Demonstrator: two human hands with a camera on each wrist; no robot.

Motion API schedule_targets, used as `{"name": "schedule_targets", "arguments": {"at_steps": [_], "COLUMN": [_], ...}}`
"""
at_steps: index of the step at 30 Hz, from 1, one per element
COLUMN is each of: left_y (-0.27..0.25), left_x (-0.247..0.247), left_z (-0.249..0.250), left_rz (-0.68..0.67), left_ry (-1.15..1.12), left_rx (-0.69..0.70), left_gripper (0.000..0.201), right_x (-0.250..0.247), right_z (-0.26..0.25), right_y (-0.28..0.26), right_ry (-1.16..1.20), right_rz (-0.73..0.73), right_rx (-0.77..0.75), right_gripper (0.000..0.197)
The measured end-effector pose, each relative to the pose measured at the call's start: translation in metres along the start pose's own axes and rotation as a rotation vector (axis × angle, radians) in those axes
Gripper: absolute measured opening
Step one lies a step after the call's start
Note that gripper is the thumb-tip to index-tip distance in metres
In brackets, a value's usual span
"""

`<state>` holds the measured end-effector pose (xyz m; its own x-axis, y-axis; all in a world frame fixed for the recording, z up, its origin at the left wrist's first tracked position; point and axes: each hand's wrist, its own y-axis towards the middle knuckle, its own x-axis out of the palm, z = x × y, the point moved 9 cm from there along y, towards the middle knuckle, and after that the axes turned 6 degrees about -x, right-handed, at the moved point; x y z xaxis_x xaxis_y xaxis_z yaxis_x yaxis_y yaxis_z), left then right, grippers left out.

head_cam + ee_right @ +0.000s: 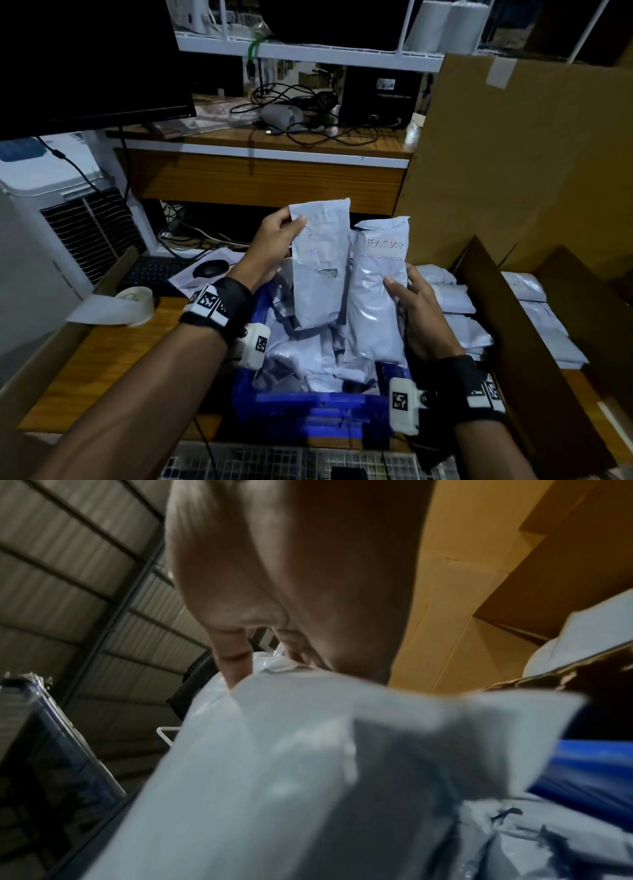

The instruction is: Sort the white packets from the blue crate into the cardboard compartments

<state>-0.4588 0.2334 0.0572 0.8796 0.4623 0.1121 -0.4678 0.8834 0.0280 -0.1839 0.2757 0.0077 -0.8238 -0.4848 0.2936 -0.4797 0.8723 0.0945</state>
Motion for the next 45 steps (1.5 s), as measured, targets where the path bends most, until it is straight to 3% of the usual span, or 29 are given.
{"name": "schedule_targets", "arguments": {"at_steps": [9, 13, 17, 19, 21, 23, 25, 27, 30, 31, 34, 38, 42, 45], "left_y": [-0.019, -0.025, -0.038, -0.047, -0.055, -0.064, -0.073, -0.075, -0.071, -0.069, -0.063, -0.056, -0.052, -0.052], "left_x": [0.049, 0.028, -0.002, -0.014, -0.019, -0.010, 0.008, 0.016, 0.011, 0.008, -0.002, -0.010, -0.024, -0.024], "left_z": [0.038, 0.038, 0.028, 0.011, -0.017, -0.049, -0.065, -0.063, -0.048, -0.043, -0.028, -0.016, 0.003, 0.018], "left_rz": [-0.150, 0.004, 0.229, 0.310, 0.318, 0.221, 0.097, 0.054, 0.123, 0.150, 0.207, 0.224, 0.238, 0.169], "left_ry": [0.452, 0.449, 0.485, 0.458, 0.336, 0.014, -0.342, -0.461, -0.429, -0.453, -0.607, -0.748, -0.608, -0.457], "left_rx": [0.148, 0.141, 0.187, 0.114, -0.078, -0.308, -0.424, -0.379, -0.271, -0.239, -0.156, -0.122, -0.035, 0.027], "left_gripper": [0.031, 0.032, 0.049, 0.062, 0.077, 0.085, 0.084, 0.082, 0.065, 0.060, 0.049, 0.026, 0.035, 0.027], "right_x": [0.033, 0.021, 0.007, 0.008, 0.013, 0.016, 0.017, 0.019, 0.025, 0.024, 0.028, 0.023, 0.010, 0.011], "right_z": [-0.025, -0.017, -0.009, -0.011, -0.010, -0.006, 0.001, 0.006, 0.005, 0.006, 0.004, -0.001, -0.014, -0.026], "right_y": [0.003, 0.002, 0.001, 0.000, -0.001, -0.003, -0.003, -0.004, -0.009, -0.011, -0.018, -0.027, -0.027, -0.024], "right_ry": [0.207, 0.398, 0.637, 0.681, 0.713, 0.730, 0.762, 0.779, 0.714, 0.658, 0.478, 0.205, 0.180, 0.208], "right_rz": [-0.100, 0.054, 0.240, 0.276, 0.285, 0.308, 0.327, 0.315, 0.225, 0.206, 0.083, 0.075, 0.122, 0.100], "right_rx": [0.033, 0.086, 0.134, 0.102, 0.095, 0.092, 0.103, 0.109, 0.121, 0.131, 0.117, 0.032, -0.056, -0.082], "right_gripper": [0.044, 0.045, 0.026, 0.031, 0.042, 0.056, 0.060, 0.054, 0.035, 0.034, 0.058, 0.037, 0.028, 0.030]}}
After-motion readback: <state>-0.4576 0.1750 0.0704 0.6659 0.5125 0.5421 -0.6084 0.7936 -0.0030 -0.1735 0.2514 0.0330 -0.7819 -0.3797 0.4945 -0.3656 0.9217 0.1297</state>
